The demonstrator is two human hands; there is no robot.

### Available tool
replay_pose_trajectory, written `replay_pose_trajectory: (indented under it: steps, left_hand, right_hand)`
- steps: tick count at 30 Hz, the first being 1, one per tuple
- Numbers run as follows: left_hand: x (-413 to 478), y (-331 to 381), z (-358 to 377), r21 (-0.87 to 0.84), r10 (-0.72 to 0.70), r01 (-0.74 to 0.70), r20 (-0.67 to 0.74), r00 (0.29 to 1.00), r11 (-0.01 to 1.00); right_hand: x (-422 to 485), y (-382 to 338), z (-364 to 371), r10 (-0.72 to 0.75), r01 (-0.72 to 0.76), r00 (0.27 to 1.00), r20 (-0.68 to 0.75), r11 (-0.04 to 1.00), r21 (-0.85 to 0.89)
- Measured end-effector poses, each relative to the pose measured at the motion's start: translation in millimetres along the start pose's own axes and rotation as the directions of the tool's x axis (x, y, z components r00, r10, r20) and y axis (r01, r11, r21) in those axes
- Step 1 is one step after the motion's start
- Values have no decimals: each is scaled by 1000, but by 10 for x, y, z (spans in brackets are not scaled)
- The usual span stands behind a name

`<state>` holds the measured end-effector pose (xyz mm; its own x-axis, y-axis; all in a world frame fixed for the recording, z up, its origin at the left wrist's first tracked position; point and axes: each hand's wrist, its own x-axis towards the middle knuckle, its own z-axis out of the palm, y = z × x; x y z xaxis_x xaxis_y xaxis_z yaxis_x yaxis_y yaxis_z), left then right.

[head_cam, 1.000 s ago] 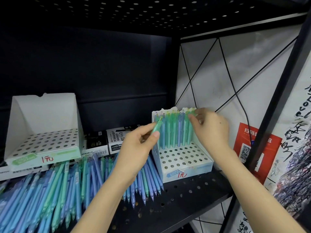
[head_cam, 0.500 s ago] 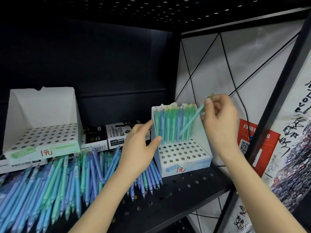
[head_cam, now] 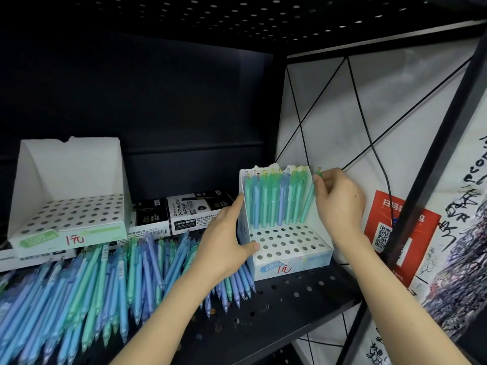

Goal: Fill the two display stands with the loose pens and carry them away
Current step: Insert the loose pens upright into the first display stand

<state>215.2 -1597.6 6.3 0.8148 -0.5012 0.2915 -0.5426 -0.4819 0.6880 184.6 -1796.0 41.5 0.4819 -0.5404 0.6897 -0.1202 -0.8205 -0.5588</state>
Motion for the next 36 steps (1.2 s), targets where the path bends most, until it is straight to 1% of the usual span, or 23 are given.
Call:
replay_pose_trajectory:
  steps: [4,8,10,11,12,13,14,15,16,17,18,19,20,22,25,27,29,31,32,34,36]
  left_hand:
    - [15,-13,2,5,7,-7,-4,1000,1000]
    - [25,-27,6,10,8,-8,0,1000,1000]
    - [31,-26,-2,11,9,-9,5,1000,1000]
    - [27,-23,-11,13,8,-8,10,1000,1000]
    - [17,-19,-26,15,5,-5,16,1000,1000]
    - [-2,-18,-51,19,-1,0,13,1000,1000]
    - [-23,-26,-87,27,-9,9,-4,1000,1000]
    - [-48,-42,-138,41,-21,22,-38,999,999]
    - [-86,-66,-202,64,-33,39,-81,996,997]
    - [-138,-102,-272,94,-45,57,-123,991,994]
    - [-206,-144,-351,126,-58,79,-163,985,989]
    - [-292,-199,-436,152,-78,109,-199,977,982]
    - [-395,-260,-532,174,-101,145,-237,966,974]
    - [-633,-407,-732,223,-155,231,-313,937,947]
    - [-987,-628,-1025,318,-237,395,-435,869,862]
    - [-1149,-743,-1182,351,-305,496,-475,825,794]
    - [-1230,-847,-1280,375,-369,552,-457,809,745]
    - [-1242,-940,-1312,361,-421,565,-406,811,741]
    - [-1231,-972,-1305,339,-443,568,-382,811,750]
    - [-1196,-1002,-1266,295,-467,574,-363,807,764]
    - [-1150,-1004,-1226,256,-477,574,-353,805,778]
  right_hand:
    - [79,8,31,4,-3,1000,21,998,-61]
    - [118,-4,82,7,4,995,99,993,-119]
    - [123,-33,81,10,16,991,137,982,-189]
    - [103,-68,61,7,29,991,136,965,-260]
    - [60,-117,26,-25,59,994,104,940,-337]
    - [-9,-167,-5,-86,100,995,54,914,-394]
    - [-104,-238,-36,-153,143,988,8,907,-396]
    - [-216,-329,-60,-215,193,976,-29,922,-335]
    - [-333,-429,-70,-248,239,969,-11,943,-231]
    - [-453,-536,-70,-253,260,965,74,960,-108]
    - [-573,-637,-59,-241,245,950,199,970,3]
    - [-686,-723,-28,-234,217,914,332,972,90]
    - [-795,-795,24,-245,200,866,436,969,148]
    - [-983,-919,166,-301,217,782,546,952,215]
    - [-1198,-1079,407,-335,226,710,619,941,251]
    - [-1305,-1180,538,-362,273,699,616,932,238]
    - [-1378,-1300,637,-397,358,696,598,914,190]
    - [-1423,-1407,733,-406,413,664,627,899,145]
    - [-1439,-1463,761,-388,417,645,658,901,122]
    - [-1460,-1551,809,-340,414,618,709,907,74]
    - [-1468,-1596,845,-300,382,616,728,923,57]
